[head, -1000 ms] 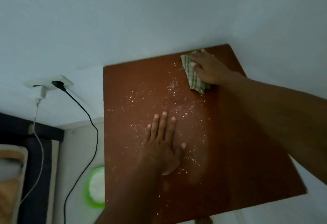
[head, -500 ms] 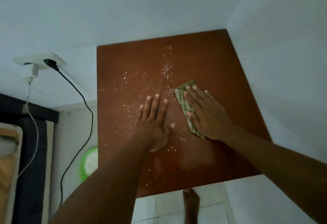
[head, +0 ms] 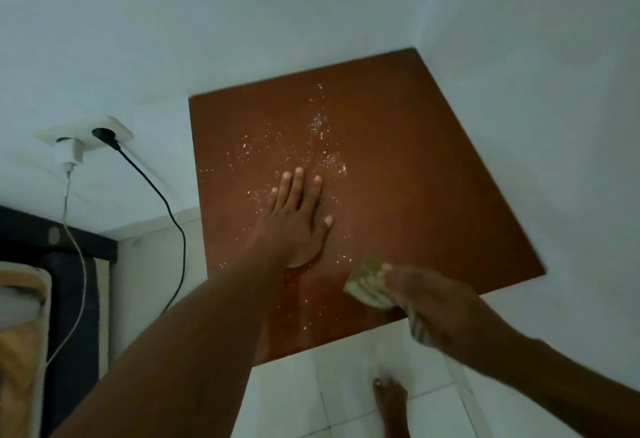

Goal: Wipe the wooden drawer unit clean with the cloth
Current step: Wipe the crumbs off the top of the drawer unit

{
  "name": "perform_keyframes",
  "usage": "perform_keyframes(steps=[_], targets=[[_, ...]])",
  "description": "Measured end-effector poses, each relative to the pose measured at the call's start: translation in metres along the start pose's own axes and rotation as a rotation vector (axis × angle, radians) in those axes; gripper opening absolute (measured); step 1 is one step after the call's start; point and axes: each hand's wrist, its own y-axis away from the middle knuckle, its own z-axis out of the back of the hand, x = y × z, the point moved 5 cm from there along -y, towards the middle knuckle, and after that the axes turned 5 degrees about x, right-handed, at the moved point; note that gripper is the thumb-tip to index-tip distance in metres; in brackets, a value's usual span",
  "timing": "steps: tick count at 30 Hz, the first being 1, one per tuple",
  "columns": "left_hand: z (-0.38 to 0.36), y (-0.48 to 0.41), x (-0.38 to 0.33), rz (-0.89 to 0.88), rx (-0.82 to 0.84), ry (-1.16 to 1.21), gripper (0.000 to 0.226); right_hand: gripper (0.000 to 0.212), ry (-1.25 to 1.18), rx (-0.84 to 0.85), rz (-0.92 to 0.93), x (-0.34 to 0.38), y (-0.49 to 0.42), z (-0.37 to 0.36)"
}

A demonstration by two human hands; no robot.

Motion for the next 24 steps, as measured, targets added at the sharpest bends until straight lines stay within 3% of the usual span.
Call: perform_keyframes(steps=[2, 4, 7, 12, 17, 21, 24], targets=[[0.003, 0.009, 0.021, 0.043, -0.054, -0.036, 0.075, 0.033, -0.044, -0.227, -0.127, -0.038, -0.047, 0.038], [0.003, 0.012, 0.037, 0.102, -0.058, -0.032, 0.077, 0.038, -0.049, -0.272, -0.233, -0.076, -0.107, 0.06], [0.001, 0.004, 0.043, 0.147, -0.065, 0.018, 0.075, 0.059, -0.034, -0.192, -0.273, -0.116, -0.202, 0.081], [-0.001, 0.002, 0.044, 0.163, -0.043, 0.051, 0.075, 0.039, 0.029, -0.086, -0.179, -0.145, -0.307, 0.081], [0.0, 0.004, 0.041, 0.179, -0.06, 0.06, 0.073, 0.045, 0.116, 0.13, -0.122, -0.18, -0.345, 0.049], [0.003, 0.007, 0.04, 0.179, -0.061, 0.055, 0.074, 0.063, 0.176, 0.139, -0.08, -0.185, -0.353, 0.04], [0.003, 0.006, 0.04, 0.186, -0.057, 0.043, 0.073, 0.063, 0.263, 0.149, -0.075, -0.187, -0.352, 0.025]])
